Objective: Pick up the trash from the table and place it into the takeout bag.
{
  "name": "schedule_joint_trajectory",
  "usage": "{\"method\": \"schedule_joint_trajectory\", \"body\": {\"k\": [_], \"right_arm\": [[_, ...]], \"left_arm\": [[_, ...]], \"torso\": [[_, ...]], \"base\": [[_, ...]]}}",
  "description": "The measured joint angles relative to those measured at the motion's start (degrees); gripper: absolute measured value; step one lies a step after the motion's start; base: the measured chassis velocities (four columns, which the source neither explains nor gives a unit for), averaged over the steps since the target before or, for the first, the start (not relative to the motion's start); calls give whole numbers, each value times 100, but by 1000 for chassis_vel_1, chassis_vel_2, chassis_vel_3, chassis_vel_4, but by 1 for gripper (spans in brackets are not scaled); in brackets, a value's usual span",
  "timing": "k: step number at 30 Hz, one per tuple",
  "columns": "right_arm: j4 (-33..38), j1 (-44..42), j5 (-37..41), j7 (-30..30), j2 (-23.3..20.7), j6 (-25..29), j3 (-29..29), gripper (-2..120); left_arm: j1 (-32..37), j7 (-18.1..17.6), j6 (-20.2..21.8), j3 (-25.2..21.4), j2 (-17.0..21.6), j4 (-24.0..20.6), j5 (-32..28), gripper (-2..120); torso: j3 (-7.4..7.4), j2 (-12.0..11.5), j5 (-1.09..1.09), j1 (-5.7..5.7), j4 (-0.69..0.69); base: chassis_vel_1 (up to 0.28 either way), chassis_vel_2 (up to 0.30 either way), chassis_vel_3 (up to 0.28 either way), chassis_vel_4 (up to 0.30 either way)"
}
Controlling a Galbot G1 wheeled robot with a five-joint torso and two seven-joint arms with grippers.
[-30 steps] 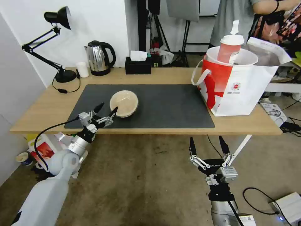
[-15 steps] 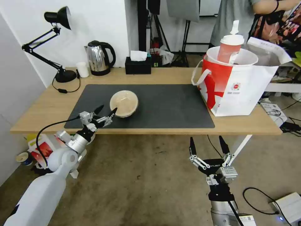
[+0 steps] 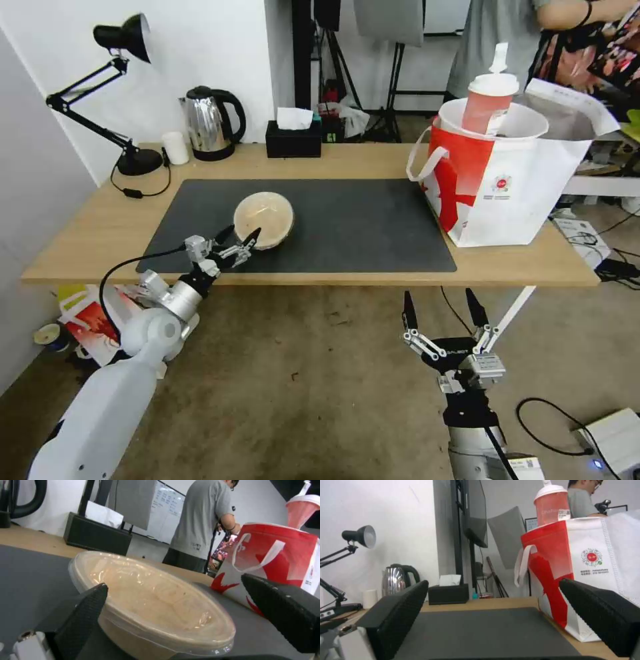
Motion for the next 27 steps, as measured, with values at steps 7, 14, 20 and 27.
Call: {"method": "schedule_joint_trajectory", "body": {"k": [7,14,20,27], "right_arm": [[0,0,0,0,0,0,0,100],[0,-1,0,0,0,0,0,100],[0,0,0,0,0,0,0,100],[0,0,0,0,0,0,0,100]], "left_arm": [[-71,13,0,30,10,127,16,100],[-54,26,-1,18,152,194,17,100],[206,-10,-4,-350,477,-171,-105,100],[414,-95,-30,-725,792,-581,-207,100]], "torso": [[0,0,0,0,0],[0,0,-2,0,-2],[0,1,-1,0,0],[0,1,-1,-1,-1]], "base": [[0,0,0,0],[0,0,0,0],[0,0,0,0],[0,0,0,0]]}}
